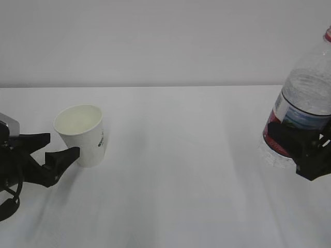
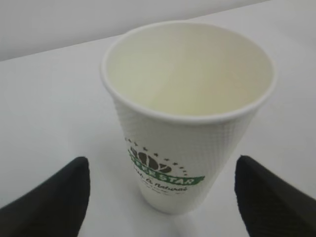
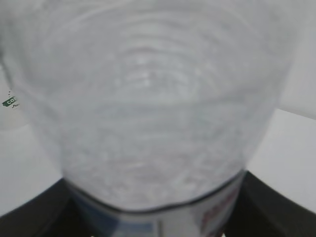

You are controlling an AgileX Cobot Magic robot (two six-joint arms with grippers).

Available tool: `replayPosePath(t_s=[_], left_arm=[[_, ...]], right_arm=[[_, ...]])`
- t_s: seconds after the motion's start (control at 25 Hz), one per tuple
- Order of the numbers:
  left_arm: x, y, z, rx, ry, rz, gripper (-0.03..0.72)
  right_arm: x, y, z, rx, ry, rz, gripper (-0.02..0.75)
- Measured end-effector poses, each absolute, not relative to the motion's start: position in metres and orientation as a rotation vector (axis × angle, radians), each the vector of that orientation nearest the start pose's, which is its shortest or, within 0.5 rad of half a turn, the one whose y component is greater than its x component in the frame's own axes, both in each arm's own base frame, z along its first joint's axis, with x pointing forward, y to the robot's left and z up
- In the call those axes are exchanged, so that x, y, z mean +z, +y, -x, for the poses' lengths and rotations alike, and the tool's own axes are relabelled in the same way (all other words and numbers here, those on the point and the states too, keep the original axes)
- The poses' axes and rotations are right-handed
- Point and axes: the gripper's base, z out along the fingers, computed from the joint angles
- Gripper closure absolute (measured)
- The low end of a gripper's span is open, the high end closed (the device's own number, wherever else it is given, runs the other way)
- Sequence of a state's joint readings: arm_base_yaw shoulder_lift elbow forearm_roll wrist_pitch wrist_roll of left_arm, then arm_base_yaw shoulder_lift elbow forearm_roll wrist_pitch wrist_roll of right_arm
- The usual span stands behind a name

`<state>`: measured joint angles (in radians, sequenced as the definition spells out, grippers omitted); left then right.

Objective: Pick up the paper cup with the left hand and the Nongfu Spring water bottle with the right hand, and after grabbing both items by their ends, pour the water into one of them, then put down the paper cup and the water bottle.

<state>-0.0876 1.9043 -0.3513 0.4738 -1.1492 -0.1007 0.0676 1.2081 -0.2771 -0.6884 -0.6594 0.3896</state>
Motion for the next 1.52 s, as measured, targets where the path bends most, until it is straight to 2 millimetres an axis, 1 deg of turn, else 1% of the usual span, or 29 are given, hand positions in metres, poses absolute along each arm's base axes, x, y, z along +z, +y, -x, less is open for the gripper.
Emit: replayPosePath(t_s=[0.2,0.28,0.6,0.72,0.88,1.24,1.52], left_arm=[[0.089,-0.060,-0.249,-0.414,1.905,-0.469,-0.003],[0.086,-0.061,-0.252,-0.422,1.906,-0.481,-0.003],[0.084,-0.064,-0.262,-0.434,1.881,-0.509,0.001],[0.078,-0.065,-0.263,-0.447,1.897,-0.523,0.002],[0.071,-0.068,-0.269,-0.466,1.900,-0.545,0.002],[0.076,-0.070,-0.286,-0.466,1.845,-0.555,0.002],[0.081,-0.071,-0.295,-0.464,1.814,-0.554,0.002]], right_arm=[[0.203,0.049,-0.196,0.292,1.791,0.505,0.236],[0.203,0.049,-0.196,0.292,1.791,0.505,0.236],[0.203,0.049,-0.196,0.292,1.791,0.505,0.236],[0.203,0.049,-0.196,0.292,1.791,0.505,0.236],[0.203,0.049,-0.196,0.292,1.791,0.505,0.236],[0.203,0.049,-0.196,0.292,1.791,0.505,0.236],[0.203,0.049,-0.196,0.292,1.791,0.505,0.237]])
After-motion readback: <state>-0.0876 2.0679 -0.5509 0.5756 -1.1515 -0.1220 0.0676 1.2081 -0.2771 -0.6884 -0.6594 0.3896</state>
